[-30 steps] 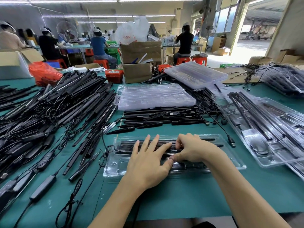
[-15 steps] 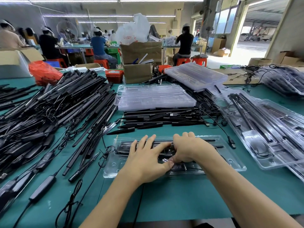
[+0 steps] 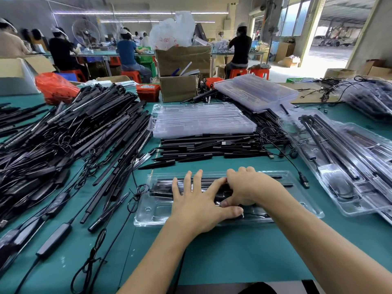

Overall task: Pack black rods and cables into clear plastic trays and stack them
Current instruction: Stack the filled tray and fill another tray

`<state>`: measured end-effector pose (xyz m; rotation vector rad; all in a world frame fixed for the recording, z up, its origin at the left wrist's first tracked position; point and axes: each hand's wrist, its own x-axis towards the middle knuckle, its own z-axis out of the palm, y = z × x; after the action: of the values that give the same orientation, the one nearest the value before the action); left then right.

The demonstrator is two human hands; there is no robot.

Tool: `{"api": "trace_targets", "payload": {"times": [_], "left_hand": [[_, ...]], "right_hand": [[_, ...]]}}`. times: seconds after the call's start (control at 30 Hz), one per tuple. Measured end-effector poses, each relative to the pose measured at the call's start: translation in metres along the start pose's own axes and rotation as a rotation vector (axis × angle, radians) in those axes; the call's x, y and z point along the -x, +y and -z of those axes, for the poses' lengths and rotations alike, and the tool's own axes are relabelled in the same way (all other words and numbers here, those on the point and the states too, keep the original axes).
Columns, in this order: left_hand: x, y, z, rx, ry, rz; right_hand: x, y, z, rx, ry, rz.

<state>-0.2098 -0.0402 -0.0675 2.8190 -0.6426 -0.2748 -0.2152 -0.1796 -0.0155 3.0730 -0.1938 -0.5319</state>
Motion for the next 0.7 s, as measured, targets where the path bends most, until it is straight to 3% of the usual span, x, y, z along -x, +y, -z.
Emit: {"api": "trace_targets", "payload": {"times": [0.27, 0.33, 0.47, 0.57, 0.7], "left_hand": [[0.011, -0.011, 0.012, 0.019, 0.065, -0.072], [0.015, -0.024, 0.024, 0.086, 0.206, -0.072], [0.023, -0.068, 0.047, 0.075, 0.443, 0.199], [0.026, -0.1, 0.052, 0.117, 0.385, 0.328], [0.032, -0.126, 0.057, 0.335, 0.253, 0.268]], "right_hand": [[0.001, 0.007, -0.001, -0.063, -0.021, 0.026], [0.003, 0.012, -0.001, -0.114, -0.032, 0.039], [0.008, 0.017, -0.002, -0.225, -0.038, 0.067], [0.01, 0.018, -0.002, -0.236, -0.035, 0.071], [0.01, 0.019, 0.001, -0.249, -0.046, 0.064]]}}
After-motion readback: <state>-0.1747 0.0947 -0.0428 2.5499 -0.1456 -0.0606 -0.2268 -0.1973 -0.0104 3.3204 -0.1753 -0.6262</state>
